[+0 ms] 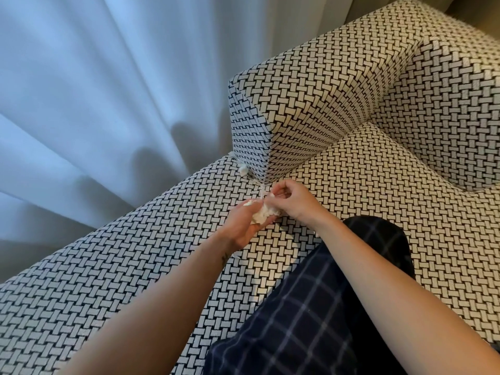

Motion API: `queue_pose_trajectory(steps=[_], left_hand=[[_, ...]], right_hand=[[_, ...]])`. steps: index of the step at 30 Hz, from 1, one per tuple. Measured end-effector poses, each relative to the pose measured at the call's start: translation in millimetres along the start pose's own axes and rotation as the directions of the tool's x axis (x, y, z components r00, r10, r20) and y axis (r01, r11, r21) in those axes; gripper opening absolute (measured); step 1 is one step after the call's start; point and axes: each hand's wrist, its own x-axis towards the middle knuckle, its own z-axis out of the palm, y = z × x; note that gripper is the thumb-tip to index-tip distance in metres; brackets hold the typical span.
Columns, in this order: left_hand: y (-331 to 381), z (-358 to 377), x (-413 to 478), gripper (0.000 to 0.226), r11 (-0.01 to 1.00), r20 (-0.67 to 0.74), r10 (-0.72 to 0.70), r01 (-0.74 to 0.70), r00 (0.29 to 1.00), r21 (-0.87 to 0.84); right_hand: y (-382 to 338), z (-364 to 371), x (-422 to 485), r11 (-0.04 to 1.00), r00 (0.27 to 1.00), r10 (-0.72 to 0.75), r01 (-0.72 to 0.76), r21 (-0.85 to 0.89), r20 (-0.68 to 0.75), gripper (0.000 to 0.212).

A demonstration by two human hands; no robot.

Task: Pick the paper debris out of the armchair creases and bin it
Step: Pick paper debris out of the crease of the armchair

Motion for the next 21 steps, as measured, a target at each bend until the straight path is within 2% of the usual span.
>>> queue_pose_trajectory(steps=[3,5,8,11,14,17,21], left_hand=[[0.7,2.0,-2.4,0.025,0.999,-0.047,-0.024,0.022,0.999,-0.028],[2.6,3.6,-4.1,0.024,0.999,-0.066,-0.038,0.038,0.997,-0.013],[7.6,4.0,-3.5,0.026,0.997,-0.054,-0.069,0.068,0.996,-0.021],[13.6,5.5,-4.9,0.028,0.995,-0.018,-0.099,0.099,0.995,-0.014],[13.7,10.2,-7.0,0.026,0.990,0.009,-0.138,0.137,0.990,0.043],[9.3,11.1,-7.1,0.023,0.987,0.025,-0.141,0.139,0.990,0.078],[4.7,7.9,-6.6,0.024,0.992,0.033,-0.115,0.113,0.993,0.053]], right_hand=[[-3.2,3.3,12.0,0.988,0.991,0.104,-0.092,0.127,-0.089,0.014],[-1.5,7.1,18.0,0.988,0.981,0.152,-0.148,0.046,-0.121,0.024],[7.4,5.6,23.8,0.974,0.980,0.189,-0.196,-0.115,-0.065,0.035],[9.1,3.0,27.7,0.969,0.971,0.236,-0.233,-0.084,0.026,0.040],[8.8,9.1,31.6,0.972,0.973,0.232,-0.231,-0.039,-0.003,0.025],[8.2,13.9,30.3,0.974,0.974,0.225,-0.225,0.023,0.002,0.028],[7.6,13.2,24.3,0.970,0.980,0.196,-0.191,0.150,-0.023,0.015]])
